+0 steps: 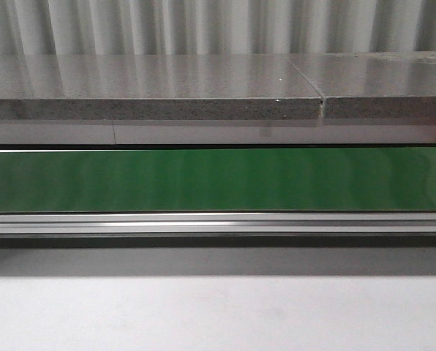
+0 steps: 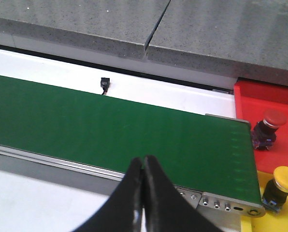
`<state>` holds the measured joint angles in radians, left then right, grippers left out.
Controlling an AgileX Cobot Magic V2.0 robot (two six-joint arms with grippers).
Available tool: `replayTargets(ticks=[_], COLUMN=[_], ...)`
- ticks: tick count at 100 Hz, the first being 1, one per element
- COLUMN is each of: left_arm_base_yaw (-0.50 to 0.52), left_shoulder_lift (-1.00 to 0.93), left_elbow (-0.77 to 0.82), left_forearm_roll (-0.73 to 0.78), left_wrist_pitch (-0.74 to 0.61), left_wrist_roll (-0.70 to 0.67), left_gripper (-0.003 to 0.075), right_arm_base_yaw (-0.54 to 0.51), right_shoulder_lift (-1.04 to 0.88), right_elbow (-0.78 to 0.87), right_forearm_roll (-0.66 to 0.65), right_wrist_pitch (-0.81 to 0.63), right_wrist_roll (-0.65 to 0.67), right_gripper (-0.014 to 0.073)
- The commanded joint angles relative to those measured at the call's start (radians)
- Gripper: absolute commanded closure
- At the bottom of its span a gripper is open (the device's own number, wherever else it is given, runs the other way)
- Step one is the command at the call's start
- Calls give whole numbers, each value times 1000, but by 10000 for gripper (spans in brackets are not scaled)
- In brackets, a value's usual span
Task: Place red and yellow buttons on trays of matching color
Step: 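Close the left gripper around a yellow push button, then set the yellow button on the conveyor belt and open the left gripper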
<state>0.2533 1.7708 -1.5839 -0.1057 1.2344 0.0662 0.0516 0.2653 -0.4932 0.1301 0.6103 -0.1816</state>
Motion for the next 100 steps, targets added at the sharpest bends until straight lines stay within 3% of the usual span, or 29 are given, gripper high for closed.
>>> replayTargets(ticks=[1, 37, 44, 57, 64, 100], left_arm_base_yaw=[-31, -75, -75, -75, -75, -46], left_shoulder_lift=[-64, -62, -62, -62, -62, -115], left_elbow=[11, 85, 85, 85, 79, 45], left_forearm_roll=[-18, -14, -27, -83, -128, -186], left_wrist_pitch=[-15, -44, -45, -58, -75, -199], left_wrist_roll=[1, 5, 5, 10, 22, 20], left_gripper=[525, 507, 430, 202, 150, 153], right_arm_base_yaw=[3, 3, 3, 3, 3, 3], right_shoulder_lift=[8, 8, 8, 8, 8, 8], right_elbow=[-24, -24, -24, -24, -24, -24], right_forearm_roll=[7, 7, 7, 7, 7, 7], right_wrist_pitch=[-67, -67, -67, -67, -67, -67], right_wrist_roll=[-8, -8, -8, -8, -8, -8], right_gripper=[659, 659, 659, 659, 659, 659])
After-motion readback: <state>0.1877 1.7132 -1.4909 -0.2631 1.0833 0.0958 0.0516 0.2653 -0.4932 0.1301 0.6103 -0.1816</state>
